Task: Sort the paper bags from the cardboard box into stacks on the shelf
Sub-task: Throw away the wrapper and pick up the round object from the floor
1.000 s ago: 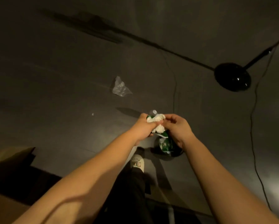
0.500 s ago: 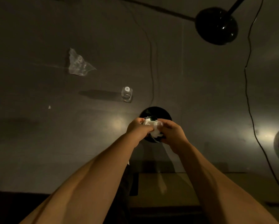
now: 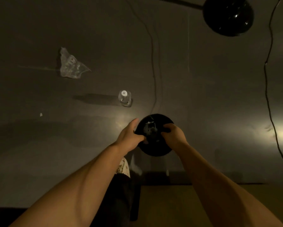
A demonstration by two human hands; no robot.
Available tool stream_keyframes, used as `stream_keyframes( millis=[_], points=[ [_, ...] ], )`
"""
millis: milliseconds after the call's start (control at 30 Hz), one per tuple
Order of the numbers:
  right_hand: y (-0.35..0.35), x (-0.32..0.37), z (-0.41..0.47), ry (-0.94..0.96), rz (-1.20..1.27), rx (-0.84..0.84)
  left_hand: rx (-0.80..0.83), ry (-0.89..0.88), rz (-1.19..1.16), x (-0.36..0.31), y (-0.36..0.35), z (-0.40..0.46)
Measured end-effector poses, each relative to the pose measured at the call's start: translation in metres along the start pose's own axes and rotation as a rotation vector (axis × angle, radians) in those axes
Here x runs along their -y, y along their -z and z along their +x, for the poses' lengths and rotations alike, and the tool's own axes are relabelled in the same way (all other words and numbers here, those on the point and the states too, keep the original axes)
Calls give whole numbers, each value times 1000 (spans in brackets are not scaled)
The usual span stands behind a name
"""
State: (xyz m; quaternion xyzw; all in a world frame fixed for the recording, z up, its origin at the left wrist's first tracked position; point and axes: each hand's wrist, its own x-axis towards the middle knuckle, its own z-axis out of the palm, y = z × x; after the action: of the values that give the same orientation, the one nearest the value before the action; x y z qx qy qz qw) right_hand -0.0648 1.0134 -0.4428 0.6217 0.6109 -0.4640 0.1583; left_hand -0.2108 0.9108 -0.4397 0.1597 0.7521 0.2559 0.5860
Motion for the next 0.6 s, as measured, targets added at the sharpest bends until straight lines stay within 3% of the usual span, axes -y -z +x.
stream_keyframes(
  millis=[300, 467, 600],
  points=[
    [-49, 149, 64, 451, -438, 144, -223, -135, -3, -26, 99, 26],
    [-88, 185, 117, 443, -825, 186, -234, -145, -41, -17, 144, 48],
    [-107, 184, 160, 419, -966, 280, -233, -159, -91, 2, 168, 55]
  ],
)
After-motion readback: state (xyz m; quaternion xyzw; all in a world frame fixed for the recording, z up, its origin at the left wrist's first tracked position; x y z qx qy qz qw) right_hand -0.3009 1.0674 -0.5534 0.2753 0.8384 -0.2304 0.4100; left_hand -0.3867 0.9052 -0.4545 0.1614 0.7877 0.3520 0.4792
